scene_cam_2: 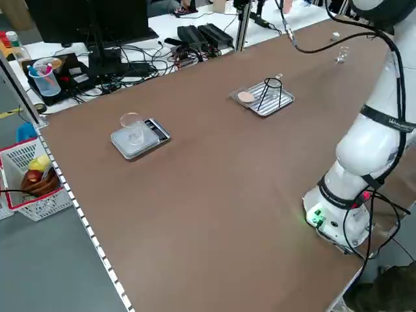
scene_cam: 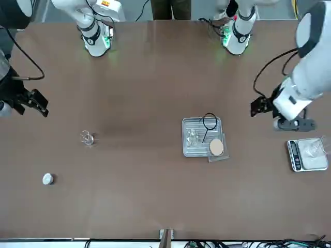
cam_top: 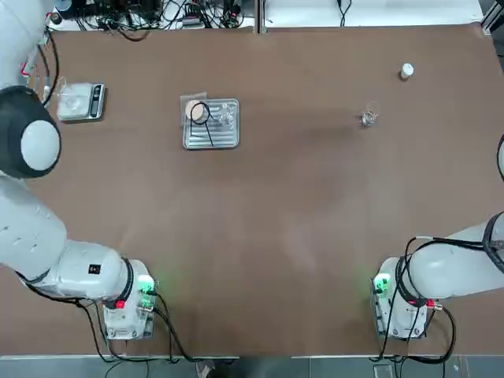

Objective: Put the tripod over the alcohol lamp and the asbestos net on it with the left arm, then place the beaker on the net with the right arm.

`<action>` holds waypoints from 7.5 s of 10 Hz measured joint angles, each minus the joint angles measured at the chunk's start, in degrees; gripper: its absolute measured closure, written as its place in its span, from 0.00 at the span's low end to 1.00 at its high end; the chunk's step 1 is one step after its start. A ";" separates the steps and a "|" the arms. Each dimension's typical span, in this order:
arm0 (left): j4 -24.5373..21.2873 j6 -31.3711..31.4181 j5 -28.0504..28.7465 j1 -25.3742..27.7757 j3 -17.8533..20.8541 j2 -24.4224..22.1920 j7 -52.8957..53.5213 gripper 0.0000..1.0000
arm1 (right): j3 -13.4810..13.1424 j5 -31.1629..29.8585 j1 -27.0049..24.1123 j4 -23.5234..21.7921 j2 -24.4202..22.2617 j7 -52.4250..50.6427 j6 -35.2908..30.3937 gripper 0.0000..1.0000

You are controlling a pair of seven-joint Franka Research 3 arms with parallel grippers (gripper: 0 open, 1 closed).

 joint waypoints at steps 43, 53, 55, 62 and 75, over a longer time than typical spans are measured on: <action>-12.71 37.02 10.69 -20.44 -0.25 23.19 -34.63 0.56 | 16.07 58.91 -43.32 -20.29 34.69 -150.72 9.49 0.00; -12.98 36.95 10.70 -20.51 -0.49 22.98 -34.62 0.61 | 17.62 59.80 -45.41 -19.69 38.43 -156.13 10.02 0.00; -13.29 36.95 10.72 -20.42 -0.56 22.59 -34.62 0.61 | 17.90 60.53 -46.22 -19.69 39.17 -156.87 9.97 0.00; -13.80 36.85 10.72 -20.33 -1.14 21.98 -34.55 0.74 | 19.93 61.65 -46.19 -19.69 39.40 -158.54 9.95 0.00; -1.29 31.05 4.98 -27.07 -2.87 22.27 -51.24 0.74 | 20.42 63.10 -45.93 -20.19 40.78 -161.75 10.06 0.00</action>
